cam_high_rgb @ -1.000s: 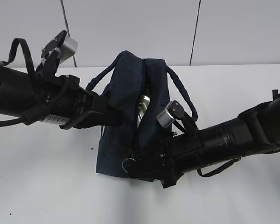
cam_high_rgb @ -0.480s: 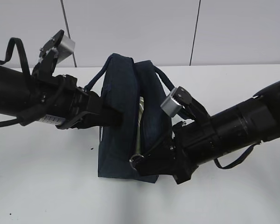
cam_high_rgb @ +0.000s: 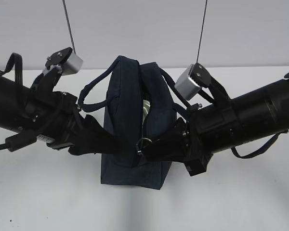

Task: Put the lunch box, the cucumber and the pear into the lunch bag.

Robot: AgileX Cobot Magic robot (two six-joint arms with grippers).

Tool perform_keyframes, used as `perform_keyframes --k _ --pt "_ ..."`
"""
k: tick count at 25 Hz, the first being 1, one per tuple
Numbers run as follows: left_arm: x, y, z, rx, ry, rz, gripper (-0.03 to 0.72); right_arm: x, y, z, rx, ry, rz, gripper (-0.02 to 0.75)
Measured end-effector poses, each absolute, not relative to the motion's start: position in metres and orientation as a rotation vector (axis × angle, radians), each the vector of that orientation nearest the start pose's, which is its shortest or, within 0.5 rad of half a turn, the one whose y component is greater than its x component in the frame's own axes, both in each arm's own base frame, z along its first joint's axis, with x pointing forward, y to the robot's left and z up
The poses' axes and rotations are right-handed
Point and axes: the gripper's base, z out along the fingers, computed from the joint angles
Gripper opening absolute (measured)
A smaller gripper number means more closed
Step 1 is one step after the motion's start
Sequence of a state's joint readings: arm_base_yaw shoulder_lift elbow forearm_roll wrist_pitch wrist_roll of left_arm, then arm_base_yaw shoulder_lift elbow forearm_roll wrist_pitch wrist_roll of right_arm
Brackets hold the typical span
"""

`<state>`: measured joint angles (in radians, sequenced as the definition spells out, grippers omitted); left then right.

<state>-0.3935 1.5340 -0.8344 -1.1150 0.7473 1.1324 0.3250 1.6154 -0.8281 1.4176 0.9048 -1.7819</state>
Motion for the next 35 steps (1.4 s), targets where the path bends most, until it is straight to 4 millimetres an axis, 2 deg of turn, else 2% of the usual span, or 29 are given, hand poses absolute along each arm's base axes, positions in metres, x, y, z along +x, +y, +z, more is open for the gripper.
perform_keyframes --k 8,14,19,22,25,27,35 --pt "0.238 -0.169 0.217 0.992 2.318 -0.844 0.334 0.263 0.163 0.236 -1.171 1.87 0.987 0.006" --pt "0.244 -0.172 0.217 0.94 2.293 -0.76 0.333 0.268 0.165 0.245 -1.164 1.849 0.987 0.006" --pt "0.251 -0.176 0.206 0.837 2.339 -0.794 0.33 0.268 0.165 0.246 -1.161 1.851 0.987 0.006" --pt "0.254 -0.179 0.196 0.799 2.382 -0.83 0.26 0.268 0.165 0.246 -1.163 1.851 0.986 0.006" --pt "0.254 -0.181 0.193 0.797 2.392 -0.849 0.102 0.269 0.165 0.247 -1.162 1.846 0.979 0.006" --pt "0.255 -0.181 0.194 0.798 2.39 -0.848 0.029 0.271 0.166 0.25 -1.164 1.838 0.97 0.006" --pt "0.253 -0.181 0.194 0.84 2.391 -0.859 0.004 0.285 0.168 0.271 -1.144 1.791 0.903 0.006"
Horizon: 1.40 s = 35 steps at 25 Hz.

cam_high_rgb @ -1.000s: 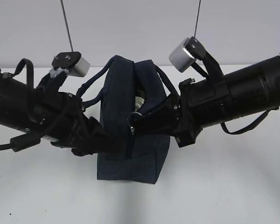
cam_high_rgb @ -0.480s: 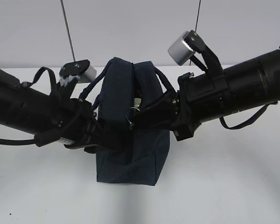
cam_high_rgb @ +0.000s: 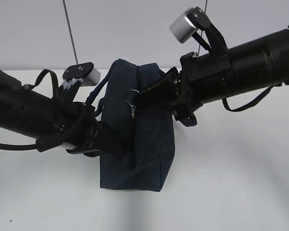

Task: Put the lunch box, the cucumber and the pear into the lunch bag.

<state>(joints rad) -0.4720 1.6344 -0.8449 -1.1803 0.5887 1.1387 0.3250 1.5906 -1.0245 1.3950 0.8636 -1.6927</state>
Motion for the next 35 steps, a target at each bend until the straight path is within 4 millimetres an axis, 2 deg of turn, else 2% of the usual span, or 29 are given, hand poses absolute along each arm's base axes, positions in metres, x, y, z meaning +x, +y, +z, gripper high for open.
perform_keyframes --k 8,14,24,32,35 --pt "0.247 -0.177 0.201 0.984 2.353 -0.793 0.002 0.302 0.167 0.29 -1.09 1.753 0.777 0.006" --pt "0.239 -0.177 0.208 1.045 2.338 -0.836 0.001 0.32 0.172 0.298 -1.073 1.725 0.741 0.006" --pt "0.229 -0.174 0.204 1.18 2.386 -0.854 0.0 0.367 0.174 0.287 -1.027 1.739 0.725 0.006" --pt "0.226 -0.173 0.203 1.209 2.408 -0.877 0.0 0.414 0.15 0.261 -0.904 1.827 0.766 0.006" --pt "0.225 -0.173 0.204 1.208 2.414 -0.883 0.0 0.425 0.141 0.252 -0.878 1.849 0.828 0.006"
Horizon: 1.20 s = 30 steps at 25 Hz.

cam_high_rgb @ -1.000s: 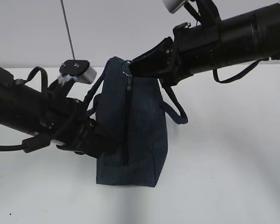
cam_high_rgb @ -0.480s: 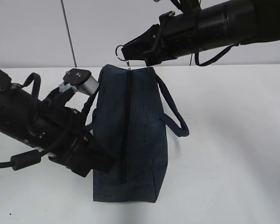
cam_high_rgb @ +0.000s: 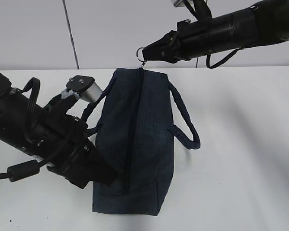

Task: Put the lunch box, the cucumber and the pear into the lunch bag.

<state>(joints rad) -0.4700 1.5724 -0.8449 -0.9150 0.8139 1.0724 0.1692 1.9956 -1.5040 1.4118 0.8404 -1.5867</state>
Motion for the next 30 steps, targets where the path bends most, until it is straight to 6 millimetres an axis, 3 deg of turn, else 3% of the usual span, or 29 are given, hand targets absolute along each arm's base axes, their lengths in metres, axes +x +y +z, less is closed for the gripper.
perform_keyframes --k 6,9,16,18,26,30 --pt "0.223 -0.174 0.206 1.16 2.451 -0.928 0.002 0.426 0.139 0.246 -0.888 1.857 0.904 0.006" --pt "0.219 -0.173 0.215 1.134 2.445 -0.944 0.043 0.425 0.139 0.247 -0.894 1.854 0.924 0.006" --pt "0.21 -0.168 0.242 0.984 2.441 -0.974 0.369 0.422 0.14 0.248 -0.913 1.844 0.959 0.006" --pt "0.207 -0.167 0.248 0.942 2.443 -0.983 0.416 0.421 0.141 0.248 -0.914 1.845 0.971 0.006" --pt "0.192 -0.159 0.28 0.792 2.39 -1.026 0.443 0.419 0.142 0.249 -0.913 1.848 1.007 0.006" --pt "0.198 -0.158 0.292 0.584 2.328 -1.042 0.442 0.419 0.142 0.249 -0.918 1.846 1.015 0.006"
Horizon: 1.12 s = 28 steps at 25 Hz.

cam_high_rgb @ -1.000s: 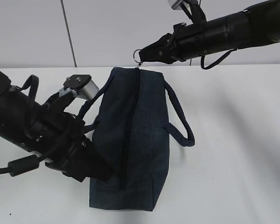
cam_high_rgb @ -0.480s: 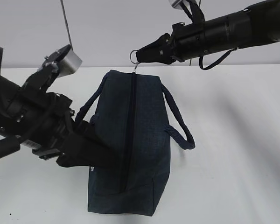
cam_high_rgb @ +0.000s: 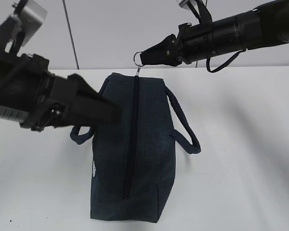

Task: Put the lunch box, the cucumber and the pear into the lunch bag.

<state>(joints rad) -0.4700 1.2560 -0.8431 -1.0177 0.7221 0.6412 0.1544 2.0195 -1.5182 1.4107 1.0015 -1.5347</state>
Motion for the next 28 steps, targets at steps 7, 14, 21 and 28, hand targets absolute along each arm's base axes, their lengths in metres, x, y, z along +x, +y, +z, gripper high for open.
perform_keyframes --k 7,14,21,28 --pt "0.224 -0.157 0.289 0.306 2.256 -0.98 0.442 0.417 0.143 0.25 -0.933 1.838 1.044 0.006" --pt "0.26 -0.166 0.271 0.231 2.31 -0.933 0.441 0.416 0.143 0.25 -0.937 1.836 1.05 0.006" --pt "0.303 -0.176 0.265 0.23 2.31 -0.889 0.417 0.416 0.143 0.25 -0.937 1.839 1.054 0.006" --pt "0.322 -0.166 0.25 0.178 2.354 -0.864 0.347 0.416 0.143 0.25 -0.936 1.84 1.06 0.006"
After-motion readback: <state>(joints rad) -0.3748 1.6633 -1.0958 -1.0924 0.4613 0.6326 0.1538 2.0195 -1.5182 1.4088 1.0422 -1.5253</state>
